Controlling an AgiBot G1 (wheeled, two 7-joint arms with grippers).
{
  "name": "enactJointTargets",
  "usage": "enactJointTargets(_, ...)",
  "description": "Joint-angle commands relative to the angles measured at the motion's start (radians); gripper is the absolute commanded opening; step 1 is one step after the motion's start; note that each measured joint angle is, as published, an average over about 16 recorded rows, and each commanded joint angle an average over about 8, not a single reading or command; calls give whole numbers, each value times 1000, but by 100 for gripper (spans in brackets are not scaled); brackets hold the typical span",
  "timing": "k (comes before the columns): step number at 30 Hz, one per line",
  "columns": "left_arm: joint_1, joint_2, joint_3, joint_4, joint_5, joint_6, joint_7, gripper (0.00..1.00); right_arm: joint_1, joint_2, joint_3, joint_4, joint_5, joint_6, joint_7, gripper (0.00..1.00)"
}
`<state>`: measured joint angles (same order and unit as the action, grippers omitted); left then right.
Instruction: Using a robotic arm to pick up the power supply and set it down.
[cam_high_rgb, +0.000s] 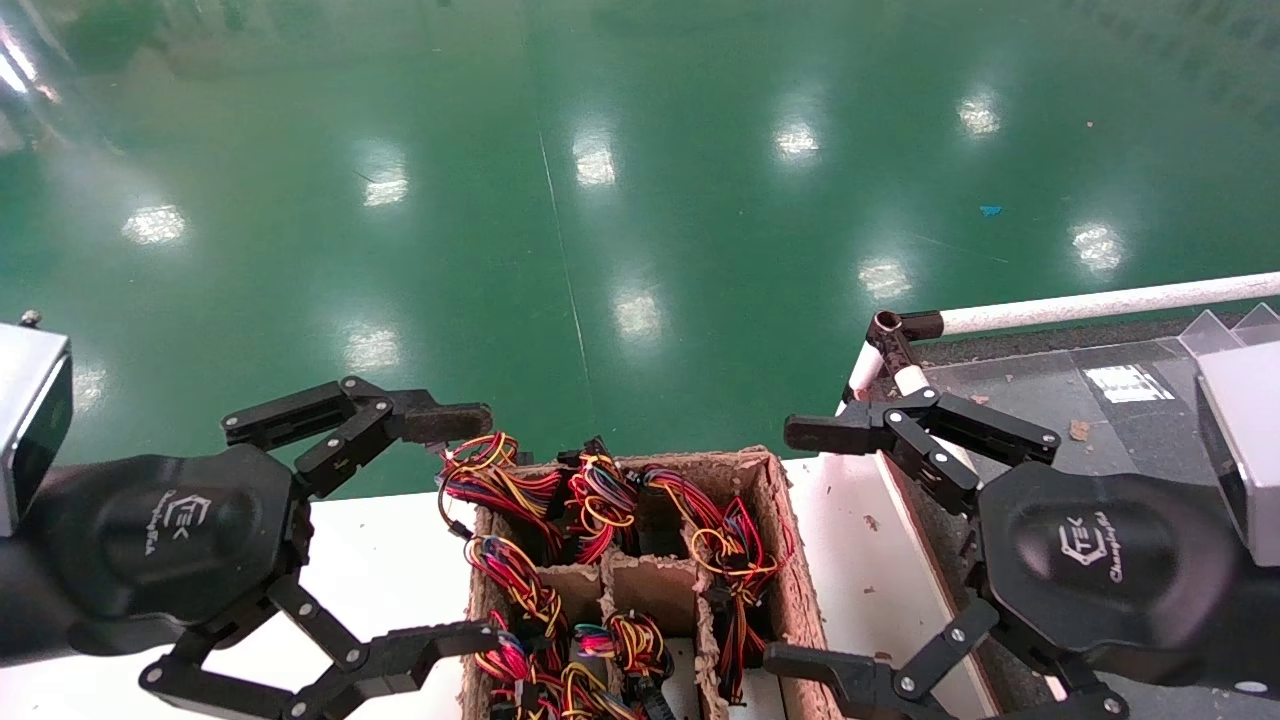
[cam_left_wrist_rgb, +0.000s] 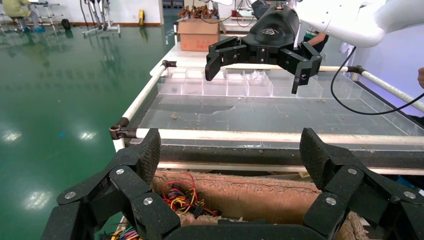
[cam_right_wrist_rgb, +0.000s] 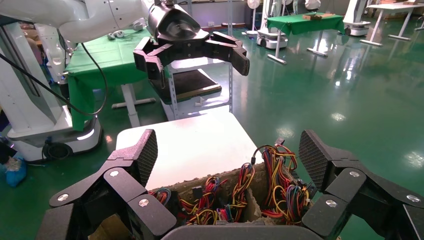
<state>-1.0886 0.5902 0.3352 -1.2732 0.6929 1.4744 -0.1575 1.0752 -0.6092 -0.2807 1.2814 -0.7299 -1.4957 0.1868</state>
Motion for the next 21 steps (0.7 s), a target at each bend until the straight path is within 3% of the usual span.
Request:
enactJointTargets(1, 0, 0, 0, 0, 0, 0, 0, 100, 0, 0, 0, 0, 0, 0, 0, 100)
enactJointTargets(10, 0, 0, 0, 0, 0, 0, 0, 100, 0, 0, 0, 0, 0, 0, 0, 100)
enactJointTargets(11, 0, 0, 0, 0, 0, 0, 0, 92, 0, 0, 0, 0, 0, 0, 0, 100)
enactJointTargets(18, 0, 0, 0, 0, 0, 0, 0, 4, 0, 0, 0, 0, 0, 0, 0, 100)
enactJointTargets(21, 0, 0, 0, 0, 0, 0, 0, 0, 0, 0, 0, 0, 0, 0, 0, 100)
